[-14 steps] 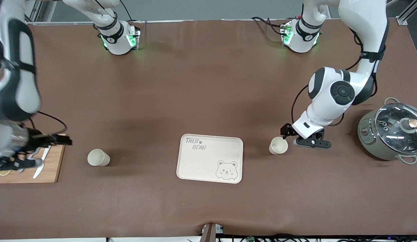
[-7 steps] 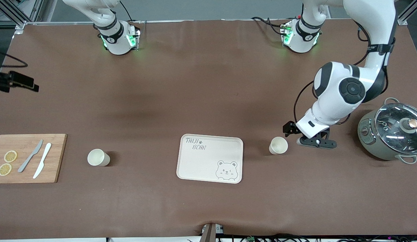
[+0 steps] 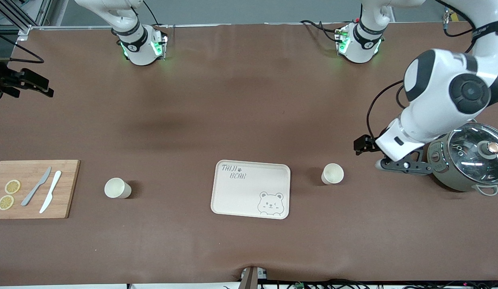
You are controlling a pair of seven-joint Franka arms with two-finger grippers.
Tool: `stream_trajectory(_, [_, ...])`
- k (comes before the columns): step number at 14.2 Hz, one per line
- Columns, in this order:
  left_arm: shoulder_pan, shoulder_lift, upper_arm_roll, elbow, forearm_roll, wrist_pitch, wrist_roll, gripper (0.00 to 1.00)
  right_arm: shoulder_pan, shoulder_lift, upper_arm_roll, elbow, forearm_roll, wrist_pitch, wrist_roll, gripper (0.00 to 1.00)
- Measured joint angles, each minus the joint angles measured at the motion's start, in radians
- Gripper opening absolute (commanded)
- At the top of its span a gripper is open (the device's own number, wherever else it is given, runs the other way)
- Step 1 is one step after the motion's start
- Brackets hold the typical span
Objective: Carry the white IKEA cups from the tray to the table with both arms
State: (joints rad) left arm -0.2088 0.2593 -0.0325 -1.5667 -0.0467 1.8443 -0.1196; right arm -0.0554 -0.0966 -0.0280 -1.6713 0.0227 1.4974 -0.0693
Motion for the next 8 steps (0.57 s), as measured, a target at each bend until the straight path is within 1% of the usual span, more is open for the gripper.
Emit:
stream_trajectory(2, [0.001,-0.023,0.004,0.06,0.0,-0.085,-0.005,1.0,0.001,-0.002,0.006,0.001,0.0,0.015,0.0,1.0])
stream_trajectory(4, [0.01,-0.055,0.013,0.1,0.0,-0.142,-0.005,1.0,0.001,-0.003,0.007,0.006,0.0,0.02,0.0,1.0])
stream_trajectory(8, [0.084,-0.115,0.016,0.113,0.009,-0.21,0.046,1.0,0.002,-0.003,0.008,0.009,0.0,0.02,0.0,1.0])
